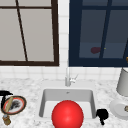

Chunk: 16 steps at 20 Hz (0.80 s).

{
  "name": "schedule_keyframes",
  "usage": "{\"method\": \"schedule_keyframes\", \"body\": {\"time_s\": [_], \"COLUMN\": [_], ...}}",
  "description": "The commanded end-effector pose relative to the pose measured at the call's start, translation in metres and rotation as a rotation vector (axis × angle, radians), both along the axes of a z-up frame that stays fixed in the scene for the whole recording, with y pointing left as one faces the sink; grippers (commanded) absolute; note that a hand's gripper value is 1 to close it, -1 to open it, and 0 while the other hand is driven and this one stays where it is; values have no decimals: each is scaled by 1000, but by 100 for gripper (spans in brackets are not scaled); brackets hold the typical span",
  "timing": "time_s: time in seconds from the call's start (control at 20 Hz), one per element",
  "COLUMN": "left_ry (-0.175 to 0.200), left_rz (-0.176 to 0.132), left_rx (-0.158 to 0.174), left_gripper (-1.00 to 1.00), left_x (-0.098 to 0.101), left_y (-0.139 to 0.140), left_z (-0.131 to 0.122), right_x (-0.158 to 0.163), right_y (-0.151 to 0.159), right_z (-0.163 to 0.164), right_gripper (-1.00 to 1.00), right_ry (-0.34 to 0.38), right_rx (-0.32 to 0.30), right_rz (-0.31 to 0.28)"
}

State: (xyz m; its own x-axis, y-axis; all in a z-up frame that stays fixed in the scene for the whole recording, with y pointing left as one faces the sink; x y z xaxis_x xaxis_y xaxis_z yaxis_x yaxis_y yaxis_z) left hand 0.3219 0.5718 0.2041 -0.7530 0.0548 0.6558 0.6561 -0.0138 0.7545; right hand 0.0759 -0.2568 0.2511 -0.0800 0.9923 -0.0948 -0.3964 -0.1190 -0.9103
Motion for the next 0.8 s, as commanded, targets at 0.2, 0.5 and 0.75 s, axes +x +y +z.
{"method": "schedule_keyframes", "body": {"time_s": [0.2,0.5,0.75], "left_ry": [47,48,43], "left_rz": [93,94,93], "left_rx": [-66,-75,-32], "left_gripper": [-100,-100,-100], "left_x": [-7,-13,-14], "left_y": [0,-1,-1], "left_z": [6,14,19], "right_x": [0,0,0], "right_y": [0,0,0], "right_z": [0,0,0], "right_gripper": [0,0,0], "right_ry": [0,0,0], "right_rx": [0,0,0], "right_rz": [0,0,0]}}
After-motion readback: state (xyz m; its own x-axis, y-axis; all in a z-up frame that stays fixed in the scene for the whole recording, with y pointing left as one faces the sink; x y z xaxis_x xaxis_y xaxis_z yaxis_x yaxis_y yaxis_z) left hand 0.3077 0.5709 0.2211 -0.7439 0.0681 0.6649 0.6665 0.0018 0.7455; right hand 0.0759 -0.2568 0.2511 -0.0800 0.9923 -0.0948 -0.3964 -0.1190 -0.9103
